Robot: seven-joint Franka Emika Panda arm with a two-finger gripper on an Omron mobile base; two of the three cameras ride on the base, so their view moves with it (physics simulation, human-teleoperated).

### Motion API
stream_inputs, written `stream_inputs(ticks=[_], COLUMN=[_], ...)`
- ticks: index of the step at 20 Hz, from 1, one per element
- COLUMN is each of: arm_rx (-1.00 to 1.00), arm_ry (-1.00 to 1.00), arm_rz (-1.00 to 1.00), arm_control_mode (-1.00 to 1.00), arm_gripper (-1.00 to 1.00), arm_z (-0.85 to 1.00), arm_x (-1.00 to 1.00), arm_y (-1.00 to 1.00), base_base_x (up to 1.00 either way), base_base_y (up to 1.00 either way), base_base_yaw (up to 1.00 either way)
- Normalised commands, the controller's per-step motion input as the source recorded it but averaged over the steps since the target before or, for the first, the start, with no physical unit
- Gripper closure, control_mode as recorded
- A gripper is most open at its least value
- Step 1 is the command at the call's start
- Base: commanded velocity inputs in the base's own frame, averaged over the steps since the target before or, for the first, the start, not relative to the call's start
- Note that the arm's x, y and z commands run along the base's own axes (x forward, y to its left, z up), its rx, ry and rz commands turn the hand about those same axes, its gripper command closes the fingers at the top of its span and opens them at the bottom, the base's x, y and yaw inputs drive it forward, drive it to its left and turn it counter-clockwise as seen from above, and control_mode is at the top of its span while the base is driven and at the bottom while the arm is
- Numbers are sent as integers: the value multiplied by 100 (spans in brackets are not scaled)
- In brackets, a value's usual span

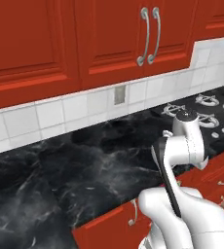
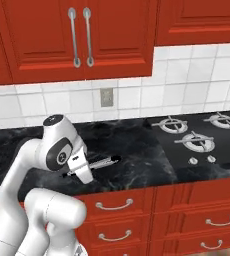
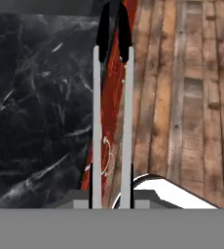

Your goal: Pick up the tongs from the counter and place them near the plate next to the oven.

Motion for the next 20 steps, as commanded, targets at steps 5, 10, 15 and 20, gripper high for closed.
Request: stream_inputs(ticks=[5,10,15,20], arm_rx=[0,0,0,0], arm_ry=[0,0,0,0], arm_rz=[0,0,0,0], arm_control_mode=[100,100,100,100], arm_gripper=[100,100,100,100], arm_z=[0,0,0,0], arm_x=[0,0,0,0], arm_y=[0,0,0,0], base_base_x=[0,0,0,8], base_base_y=[-39,-33,-27,-15], base_base_yaw=[-65,-65,-65,-57])
